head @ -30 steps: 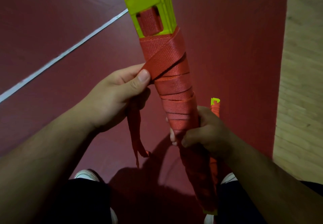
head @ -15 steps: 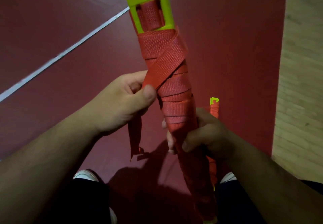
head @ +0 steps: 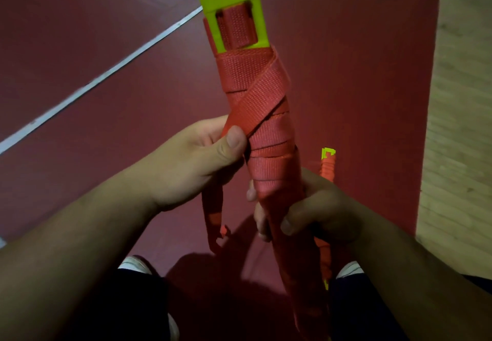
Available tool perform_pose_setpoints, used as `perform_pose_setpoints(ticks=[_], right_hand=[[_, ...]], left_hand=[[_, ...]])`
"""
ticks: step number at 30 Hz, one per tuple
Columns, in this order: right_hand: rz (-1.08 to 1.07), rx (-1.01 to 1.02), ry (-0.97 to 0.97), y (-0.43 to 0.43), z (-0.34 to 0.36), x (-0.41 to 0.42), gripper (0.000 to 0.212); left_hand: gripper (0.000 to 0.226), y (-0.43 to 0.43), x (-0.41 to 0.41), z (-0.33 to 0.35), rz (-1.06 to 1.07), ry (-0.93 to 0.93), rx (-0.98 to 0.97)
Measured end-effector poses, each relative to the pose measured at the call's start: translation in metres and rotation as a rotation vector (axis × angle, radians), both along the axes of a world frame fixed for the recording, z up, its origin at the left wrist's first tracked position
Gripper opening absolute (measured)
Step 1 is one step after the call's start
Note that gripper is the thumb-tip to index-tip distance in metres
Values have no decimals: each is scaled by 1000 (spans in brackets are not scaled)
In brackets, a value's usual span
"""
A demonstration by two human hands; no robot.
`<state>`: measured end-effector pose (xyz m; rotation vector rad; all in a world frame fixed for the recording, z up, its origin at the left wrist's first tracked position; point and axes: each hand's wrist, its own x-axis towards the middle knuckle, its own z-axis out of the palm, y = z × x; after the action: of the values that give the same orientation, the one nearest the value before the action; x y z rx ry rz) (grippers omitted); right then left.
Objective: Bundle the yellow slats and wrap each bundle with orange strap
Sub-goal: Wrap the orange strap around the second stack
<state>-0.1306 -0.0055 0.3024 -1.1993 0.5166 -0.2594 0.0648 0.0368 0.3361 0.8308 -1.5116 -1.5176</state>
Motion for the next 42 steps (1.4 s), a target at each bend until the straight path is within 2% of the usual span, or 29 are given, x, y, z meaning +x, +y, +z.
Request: perform_pose_setpoints(ticks=[5,9,11,13,15,19,22,24,26,29,32,42], right_hand=[[-10,69,-19,-2,-2,2,47],[-77,17,-16,-5,-5,4,48],[-161,2,-14,-5,-4,6,43],[-206,-80,45,-4,-4,9,46],[-210,-246,188,-1,-7,12,55],[-305,-524,476,4,-10,15,64],[-369,-691,479,1,-13,12,48],[-360,-757,455,-2,-13,8,45],[-339,-760,418,-3,-12,5,45],[-317,-726,347,-3,-10,5,39],[-292,-648,272,-2,-8,6,39],[-242,-612,266,2,-7,9,36]], left_hand=[[57,0,-4,-6,177,-35,-56],[40,3,-9,-2,458,-35,-65],[43,1,-10,-3,578,-29,-41],[48,-2,-9,-5,709,-76,-9],[46,-3,-8,-7,764,-107,6],[43,-6,-11,-10,740,-155,12],[37,-7,-6,-5,598,-111,-10],[25,-6,-4,0,494,-124,-64],[20,-5,-2,4,415,-174,-109],[34,-5,4,6,338,-242,-165],[21,-4,7,5,273,-195,-137],[21,-5,7,1,276,-127,-149]])
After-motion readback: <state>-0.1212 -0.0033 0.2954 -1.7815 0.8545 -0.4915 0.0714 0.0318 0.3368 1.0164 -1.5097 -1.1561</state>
